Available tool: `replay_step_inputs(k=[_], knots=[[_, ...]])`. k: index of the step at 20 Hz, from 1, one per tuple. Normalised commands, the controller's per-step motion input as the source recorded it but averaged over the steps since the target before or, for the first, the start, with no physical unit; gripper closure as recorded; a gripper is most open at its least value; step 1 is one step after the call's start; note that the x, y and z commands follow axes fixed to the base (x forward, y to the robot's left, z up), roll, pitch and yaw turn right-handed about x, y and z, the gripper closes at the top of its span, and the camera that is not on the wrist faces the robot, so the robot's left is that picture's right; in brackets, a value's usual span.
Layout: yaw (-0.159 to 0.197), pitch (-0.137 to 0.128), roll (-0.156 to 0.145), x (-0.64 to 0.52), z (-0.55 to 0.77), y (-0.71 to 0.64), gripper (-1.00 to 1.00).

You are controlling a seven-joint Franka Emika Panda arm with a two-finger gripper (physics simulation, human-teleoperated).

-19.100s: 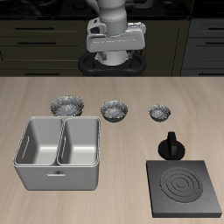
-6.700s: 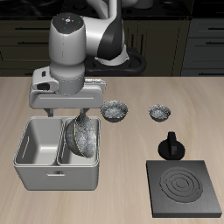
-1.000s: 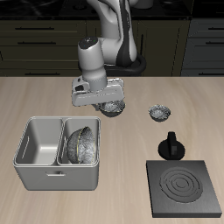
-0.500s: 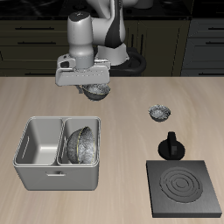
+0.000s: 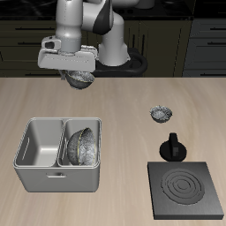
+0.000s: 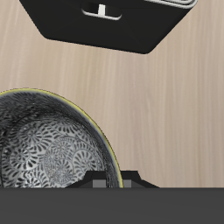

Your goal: Place the largest bowl in the left side of the drainer and the medium bowl in the right side

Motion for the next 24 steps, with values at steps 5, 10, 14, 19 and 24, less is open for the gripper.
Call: replay_step_inputs(k=[5, 10, 14, 19, 24], knots=[[-0.047, 0.000, -0.049, 0.24, 0.40, -0.30, 1.00], [0.024, 0.029, 0.019, 0.29, 0.28, -0.13, 1.00], [-0.039, -0.006, -0.088, 0.33, 0.28, -0.36, 1.00], [-0.029, -0.008, -0.070, 0.27, 0.33, -0.21, 1.00], [-0.005, -0.019, -0.030, 0.13, 0.30, -0.11, 1.00]])
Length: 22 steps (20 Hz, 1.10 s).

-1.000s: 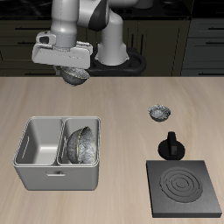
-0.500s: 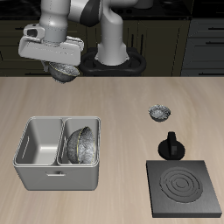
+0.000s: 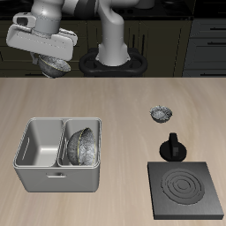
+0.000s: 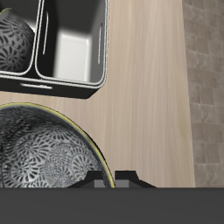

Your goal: Place the largest bowl in the left side of the drainer and the medium bowl in the right side

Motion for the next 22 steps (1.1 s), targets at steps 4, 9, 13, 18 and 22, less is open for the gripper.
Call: replay_step_inputs(k=[4, 9, 13, 18, 22], knots=[[0.011, 0.007, -0.011, 0.30, 0.33, -0.20, 1.00], [0.049, 0.057, 0.033, 0.39, 0.08, -0.24, 1.00], [-0.061, -0.005, -0.048, 0.27, 0.11, -0.24, 1.00], [0.002, -0.017, -0.026, 0.39, 0.17, -0.21, 1.00], [-0.019, -0.010, -0.043, 0.23, 0.06, -0.12, 1.00]])
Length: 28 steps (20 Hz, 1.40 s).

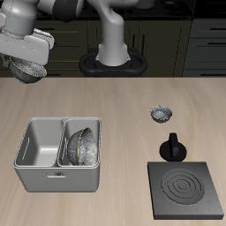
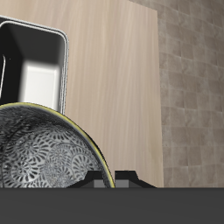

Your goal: Place the largest bowl in the left side of the drainer and the medium bowl in the right side

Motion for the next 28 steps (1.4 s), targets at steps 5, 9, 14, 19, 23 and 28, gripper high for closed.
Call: replay_step_inputs(k=[5, 9, 14, 19, 23, 28], knots=[[0.037, -0.006, 0.060, 0.34, 0.05, 0.03, 1.00], [0.047, 0.030, 0.096, 0.33, -0.08, 0.08, 1.00], [-0.014, 0.013, 0.012, 0.26, -0.14, 0.01, 1.00], [-0.011, 0.022, -0.024, 0.16, -0.20, 0.01, 1.00], [0.008, 0.015, -0.003, 0.06, -0.18, 0.05, 1.00], [-0.001, 0.023, -0.017, 0.04, -0.26, -0.05, 1.00]])
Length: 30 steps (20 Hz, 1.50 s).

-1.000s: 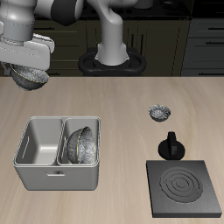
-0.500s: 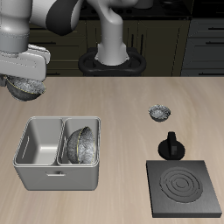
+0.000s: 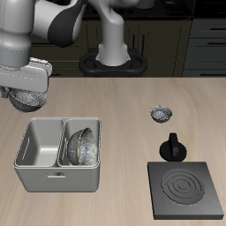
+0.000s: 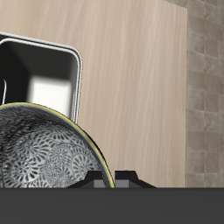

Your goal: Place the largest bowl in the left side of the drainer and the medium bowl in the right side

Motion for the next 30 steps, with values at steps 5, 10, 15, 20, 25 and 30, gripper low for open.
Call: replay_step_inputs(k=[5, 10, 15, 20, 25, 30], knots=[[-0.008, 0.022, 0.000, 0.00, -0.26, 0.01, 1.00], [0.014, 0.015, 0.029, -0.01, -0.15, 0.10, 1.00], [0.011, 0.012, -0.009, 0.03, -0.13, 0.02, -1.00], [-0.012, 0.032, -0.019, 0.02, -0.28, -0.07, -1.00], [0.027, 0.000, 0.043, -0.03, -0.15, 0.15, -1.00], [0.007, -0.047, 0.066, -0.15, 0.27, 0.34, -1.00]])
